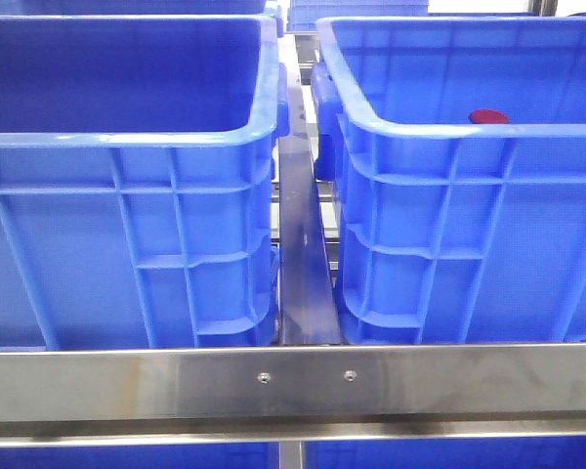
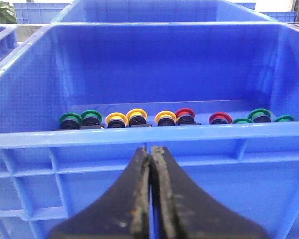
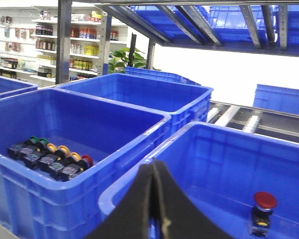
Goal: Pick red and yellow buttons and place in box
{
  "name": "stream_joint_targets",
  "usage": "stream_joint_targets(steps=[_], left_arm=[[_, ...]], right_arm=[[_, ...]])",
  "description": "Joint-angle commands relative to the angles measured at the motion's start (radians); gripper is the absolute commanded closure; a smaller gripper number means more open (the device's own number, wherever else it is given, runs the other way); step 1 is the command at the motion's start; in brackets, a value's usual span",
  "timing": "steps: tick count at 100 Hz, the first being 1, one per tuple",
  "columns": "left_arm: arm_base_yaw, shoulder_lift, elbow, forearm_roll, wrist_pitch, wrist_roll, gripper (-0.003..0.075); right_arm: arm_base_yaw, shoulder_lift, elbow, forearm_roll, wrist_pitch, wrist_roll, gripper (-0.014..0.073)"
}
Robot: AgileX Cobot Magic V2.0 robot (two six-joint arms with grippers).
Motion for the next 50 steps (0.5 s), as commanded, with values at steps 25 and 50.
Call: stream_joint_targets(steps=[25,50], left_arm=[[0.002,-0.031,0.054,0.0,-0.068,-0.012,0.074],[0.002,-0.031,0.054,0.0,-0.068,-0.012,0.074]], right_arm=[[-0.004,0.018,-0.026,-0.115,-0.251,0.176,0.0654],[-0.002,0.018,-0.026,-0.756,-0.261,0.762,0.0654]])
